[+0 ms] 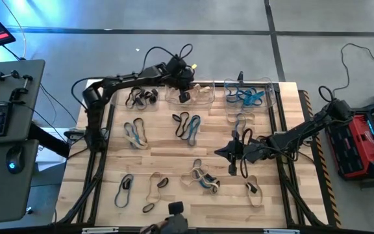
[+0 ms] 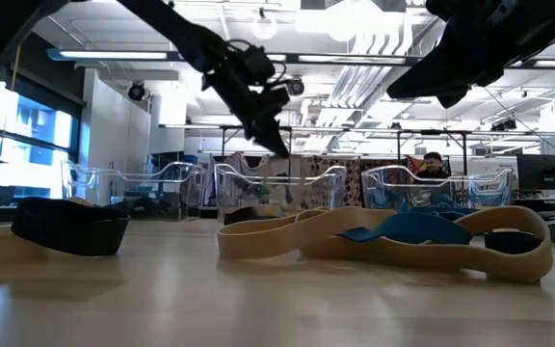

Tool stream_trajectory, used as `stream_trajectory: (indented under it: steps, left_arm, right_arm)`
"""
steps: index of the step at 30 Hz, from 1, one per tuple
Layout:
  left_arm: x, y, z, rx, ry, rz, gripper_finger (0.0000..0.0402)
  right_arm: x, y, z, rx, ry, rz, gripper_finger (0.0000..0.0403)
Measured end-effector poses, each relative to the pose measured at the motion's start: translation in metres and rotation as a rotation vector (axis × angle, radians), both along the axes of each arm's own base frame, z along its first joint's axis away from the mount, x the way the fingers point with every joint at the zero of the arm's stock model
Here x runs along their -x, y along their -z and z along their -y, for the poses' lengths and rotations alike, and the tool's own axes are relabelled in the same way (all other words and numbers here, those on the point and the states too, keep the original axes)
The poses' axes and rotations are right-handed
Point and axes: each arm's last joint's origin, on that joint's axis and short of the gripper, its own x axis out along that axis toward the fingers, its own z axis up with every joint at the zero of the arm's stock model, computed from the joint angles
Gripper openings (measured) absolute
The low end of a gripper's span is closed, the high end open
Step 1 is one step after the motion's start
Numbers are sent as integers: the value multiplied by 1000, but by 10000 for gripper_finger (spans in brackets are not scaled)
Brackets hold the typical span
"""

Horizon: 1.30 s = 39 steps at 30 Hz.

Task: Sort rubber bands into baskets
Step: Put the brown rubber band into the middle transparent bin, then put the blue rubber band into the right transparent bin

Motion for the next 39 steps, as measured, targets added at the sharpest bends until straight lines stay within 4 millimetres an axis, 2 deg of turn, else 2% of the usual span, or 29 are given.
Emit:
stream_trajectory:
  steps: [7, 11, 16, 21, 25, 28, 33, 39]
  left_arm:
    - [3, 25, -16, 54, -15, -37, 0]
    - [4, 28, -20, 57, -24, -46, 6]
    - [4, 26, -19, 29, -7, -49, 41]
    - [4, 17, -14, 52, -36, -18, 96]
    - [1, 0, 1, 39, 39, 23, 137]
    - [-2, -9, 17, 3, 100, 99, 148]
    - [3, -10, 44, -62, 122, 244, 134]
    - [24, -10, 80, -84, 147, 382, 118]
  right_arm:
    - [0, 0, 1, 10, 20, 4, 0]
    - [0, 0, 1, 10, 20, 4, 0]
    - [0, 0, 1, 10, 20, 4, 0]
    - [0, 0, 1, 10, 20, 4, 0]
    - [0, 0, 1, 10, 20, 3, 0]
    - [0, 0, 1, 11, 22, 4, 0]
    - [0, 0, 1, 12, 24, 3, 0]
    - [0, 0, 1, 21, 43, 7, 0]
